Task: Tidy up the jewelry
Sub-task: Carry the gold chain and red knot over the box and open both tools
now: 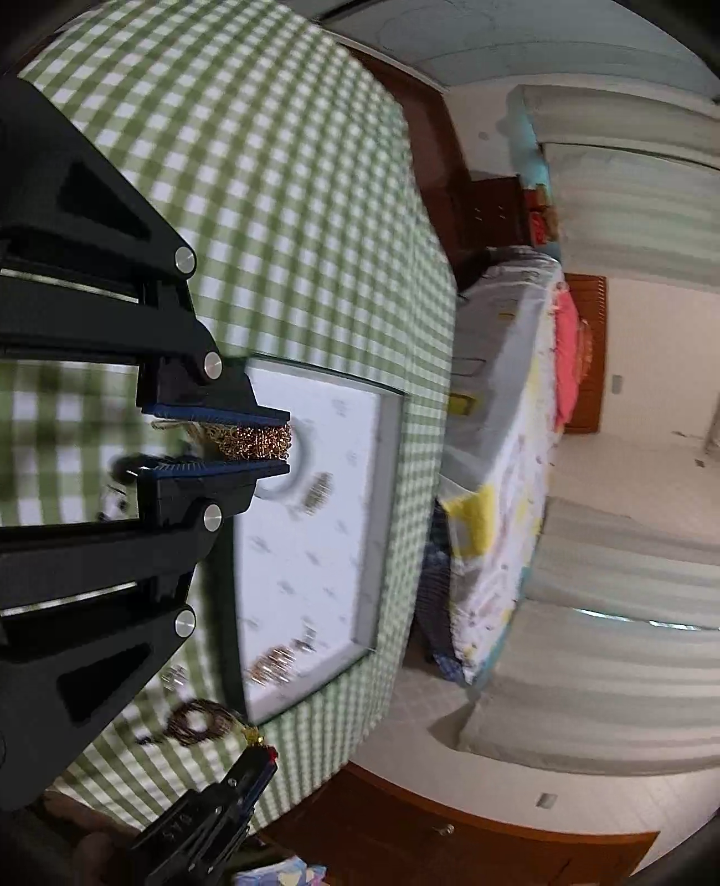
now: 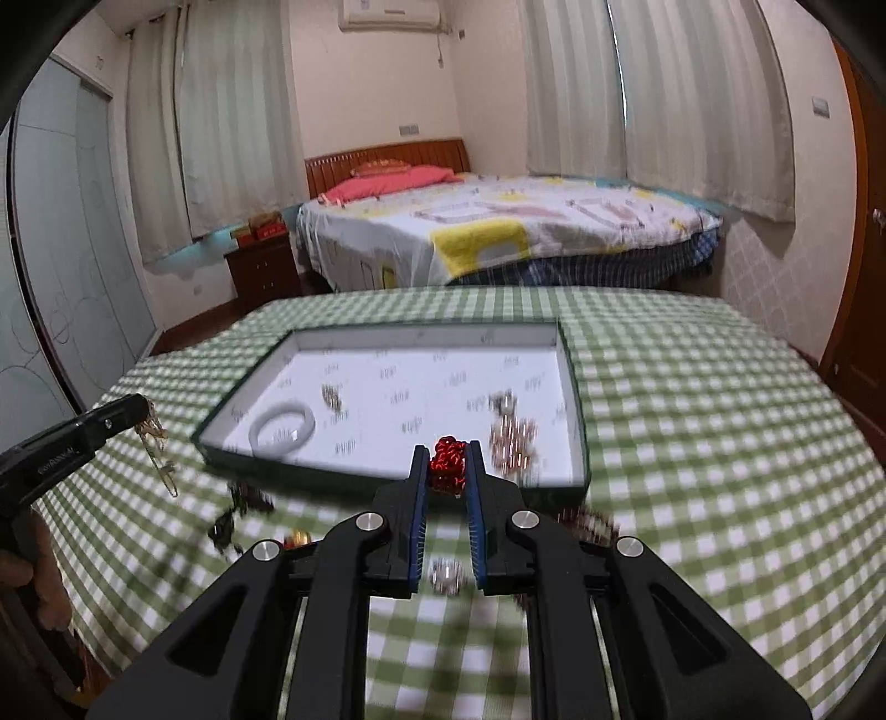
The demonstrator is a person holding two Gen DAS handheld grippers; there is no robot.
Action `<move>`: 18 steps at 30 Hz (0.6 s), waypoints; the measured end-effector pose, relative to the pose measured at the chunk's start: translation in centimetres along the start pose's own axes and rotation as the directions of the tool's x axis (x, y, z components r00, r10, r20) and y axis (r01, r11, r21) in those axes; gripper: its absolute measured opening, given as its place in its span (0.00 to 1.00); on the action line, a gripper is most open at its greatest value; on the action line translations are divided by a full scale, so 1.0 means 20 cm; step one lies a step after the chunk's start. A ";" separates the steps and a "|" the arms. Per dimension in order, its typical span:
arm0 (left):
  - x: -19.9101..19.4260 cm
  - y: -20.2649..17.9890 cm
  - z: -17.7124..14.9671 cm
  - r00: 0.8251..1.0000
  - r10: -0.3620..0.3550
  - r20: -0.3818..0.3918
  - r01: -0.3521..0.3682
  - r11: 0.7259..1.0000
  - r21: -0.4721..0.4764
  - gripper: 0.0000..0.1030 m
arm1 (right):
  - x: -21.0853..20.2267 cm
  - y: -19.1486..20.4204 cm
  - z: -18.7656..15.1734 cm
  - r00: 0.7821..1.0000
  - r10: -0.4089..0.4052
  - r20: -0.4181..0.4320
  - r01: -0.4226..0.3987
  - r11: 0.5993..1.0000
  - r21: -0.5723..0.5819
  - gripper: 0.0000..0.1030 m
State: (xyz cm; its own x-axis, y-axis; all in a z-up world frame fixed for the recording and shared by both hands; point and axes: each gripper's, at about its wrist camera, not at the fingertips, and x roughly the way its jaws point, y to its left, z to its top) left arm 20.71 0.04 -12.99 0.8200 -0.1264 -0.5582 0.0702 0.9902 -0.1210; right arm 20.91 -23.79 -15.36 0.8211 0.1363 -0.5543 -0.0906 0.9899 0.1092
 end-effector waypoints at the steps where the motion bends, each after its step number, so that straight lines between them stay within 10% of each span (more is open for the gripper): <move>1: 0.00 -0.01 0.03 1.000 -0.005 0.015 0.005 1.000 0.003 0.12 | 0.00 0.00 0.04 1.000 -0.001 0.017 0.001 1.000 -0.004 0.13; 18: 0.46 -0.12 0.45 0.995 -0.044 0.089 0.040 0.998 0.048 0.12 | 0.31 -0.08 0.44 0.989 -0.006 0.144 0.009 1.000 -0.021 0.13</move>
State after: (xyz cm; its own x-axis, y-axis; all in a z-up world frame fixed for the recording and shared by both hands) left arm 33.17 -3.04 -10.48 0.8634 -0.1642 -0.4771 0.1300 0.9860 -0.1041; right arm 31.04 -24.88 -11.66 0.8944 0.1235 -0.4299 -0.0949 0.9916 0.0874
